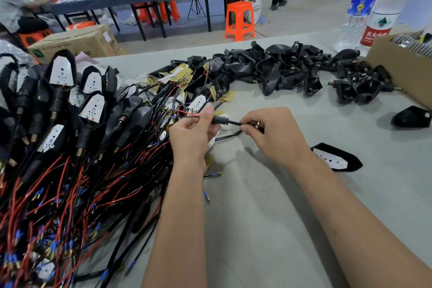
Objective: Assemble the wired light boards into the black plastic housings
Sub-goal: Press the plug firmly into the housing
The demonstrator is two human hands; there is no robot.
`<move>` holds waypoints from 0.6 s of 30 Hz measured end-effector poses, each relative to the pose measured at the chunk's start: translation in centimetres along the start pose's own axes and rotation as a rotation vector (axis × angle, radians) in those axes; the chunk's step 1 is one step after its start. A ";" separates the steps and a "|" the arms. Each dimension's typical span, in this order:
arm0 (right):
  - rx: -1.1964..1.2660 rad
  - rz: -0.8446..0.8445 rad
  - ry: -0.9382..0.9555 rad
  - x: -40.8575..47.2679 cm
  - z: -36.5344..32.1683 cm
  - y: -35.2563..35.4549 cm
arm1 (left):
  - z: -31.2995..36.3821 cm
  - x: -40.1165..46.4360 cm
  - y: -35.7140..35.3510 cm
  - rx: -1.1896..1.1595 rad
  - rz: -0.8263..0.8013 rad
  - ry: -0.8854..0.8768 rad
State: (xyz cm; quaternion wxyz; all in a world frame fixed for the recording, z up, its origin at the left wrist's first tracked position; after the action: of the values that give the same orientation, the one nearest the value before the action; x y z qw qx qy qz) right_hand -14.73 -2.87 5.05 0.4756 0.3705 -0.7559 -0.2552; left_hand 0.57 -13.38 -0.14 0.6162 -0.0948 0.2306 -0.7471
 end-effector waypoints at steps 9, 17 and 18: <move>0.153 -0.059 -0.124 0.1 1.2 -0.5 | -0.4 -0.3 -1.7 0.004 -0.209 0.053; -0.136 -0.296 -0.139 0.3 1.0 -1.5 | 0.8 0.1 -0.3 -0.117 -0.025 -0.091; -0.188 -0.312 -0.145 0.4 1.2 -1.4 | 1.1 0.0 -0.1 -0.144 -0.021 -0.103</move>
State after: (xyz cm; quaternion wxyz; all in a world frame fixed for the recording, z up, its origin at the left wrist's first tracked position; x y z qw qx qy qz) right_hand -15.48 -4.01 3.75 0.4070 0.4176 -0.6946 -0.4212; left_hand 0.95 -13.63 0.89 0.6109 -0.1795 0.2507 -0.7292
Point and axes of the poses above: each hand's wrist, its own x-axis towards the middle knuckle, its own y-axis out of the back of the hand, z = x × y, the point moved 9 cm from there along x, towards the middle knuckle, and after that the axes turned 9 degrees about -x, right-handed, at the moved point
